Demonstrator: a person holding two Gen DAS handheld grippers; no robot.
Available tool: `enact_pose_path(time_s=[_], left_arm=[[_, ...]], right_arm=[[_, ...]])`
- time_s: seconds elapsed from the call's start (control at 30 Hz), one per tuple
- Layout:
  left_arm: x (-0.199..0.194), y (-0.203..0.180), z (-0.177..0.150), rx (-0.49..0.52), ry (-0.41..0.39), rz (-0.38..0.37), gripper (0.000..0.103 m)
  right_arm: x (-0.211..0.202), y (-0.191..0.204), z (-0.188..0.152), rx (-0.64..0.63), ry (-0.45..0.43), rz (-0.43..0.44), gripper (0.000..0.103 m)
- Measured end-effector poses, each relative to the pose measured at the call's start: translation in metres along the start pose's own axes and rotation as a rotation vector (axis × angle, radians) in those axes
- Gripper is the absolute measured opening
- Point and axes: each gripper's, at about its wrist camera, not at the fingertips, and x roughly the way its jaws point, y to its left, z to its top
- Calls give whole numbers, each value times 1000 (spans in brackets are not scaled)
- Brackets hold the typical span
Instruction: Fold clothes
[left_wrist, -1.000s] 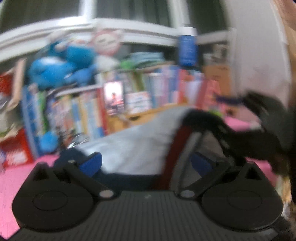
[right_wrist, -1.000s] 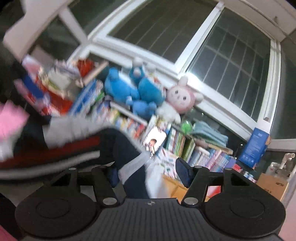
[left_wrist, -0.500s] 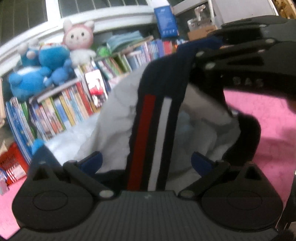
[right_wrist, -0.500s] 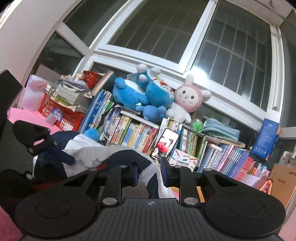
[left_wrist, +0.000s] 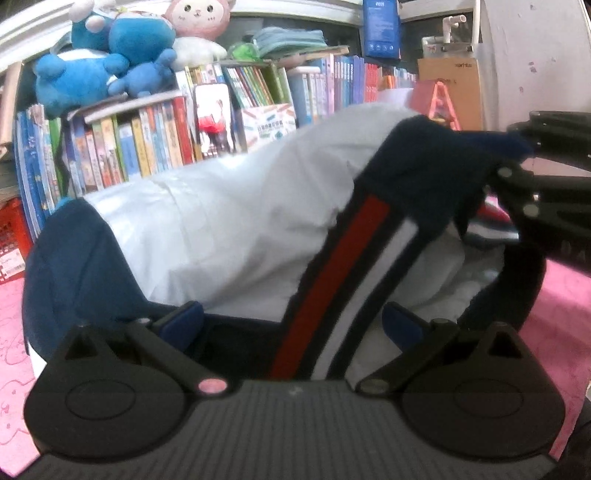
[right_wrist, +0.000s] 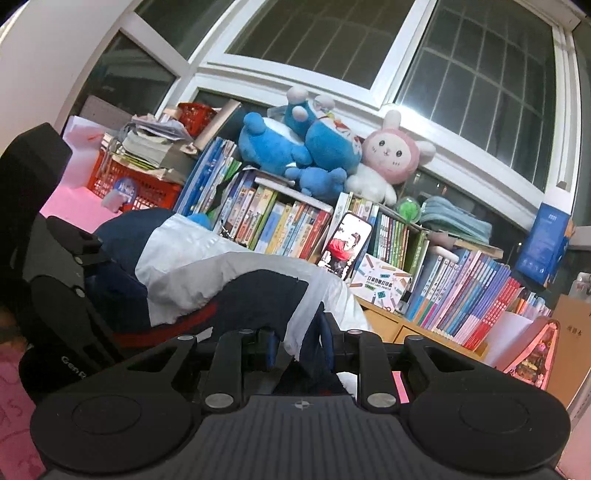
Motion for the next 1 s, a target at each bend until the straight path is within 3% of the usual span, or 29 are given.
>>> enact_pose_path(time_s=[0.33, 0.53, 0.7, 0.87, 1.0], left_arm=[[14, 17, 0, -110, 83, -124, 103], [15, 10, 1, -58, 88, -77, 101], [6, 10, 0, -71, 45, -45, 88], [-4, 8, 9, -56, 2, 19, 49], [-25, 15, 17, -59, -93, 104, 39]], right_arm=[[0, 1, -4, 14, 4, 21, 25], [1, 0, -6, 24, 13, 23, 25], [2, -7, -13, 49, 42, 17, 25], [3, -11, -20, 68, 65, 1, 25], [5, -11, -24, 69, 79, -18, 25]])
